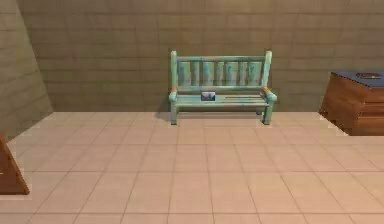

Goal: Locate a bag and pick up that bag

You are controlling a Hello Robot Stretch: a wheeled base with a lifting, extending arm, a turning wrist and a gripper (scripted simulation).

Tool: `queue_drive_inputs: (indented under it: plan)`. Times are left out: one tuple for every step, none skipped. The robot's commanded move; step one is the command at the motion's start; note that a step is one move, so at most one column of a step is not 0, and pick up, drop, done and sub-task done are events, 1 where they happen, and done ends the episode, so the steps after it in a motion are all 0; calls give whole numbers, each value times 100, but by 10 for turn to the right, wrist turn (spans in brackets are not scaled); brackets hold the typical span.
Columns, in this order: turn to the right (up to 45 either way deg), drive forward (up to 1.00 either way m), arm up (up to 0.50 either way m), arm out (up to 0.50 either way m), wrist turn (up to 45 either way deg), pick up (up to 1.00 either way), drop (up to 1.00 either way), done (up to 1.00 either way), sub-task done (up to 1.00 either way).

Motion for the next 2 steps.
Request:
queue_drive_inputs:
  plan:
    - [-120,0,0,0,0,0,0,0,0]
    - [0,25,0,0,0,0,0,0,0]
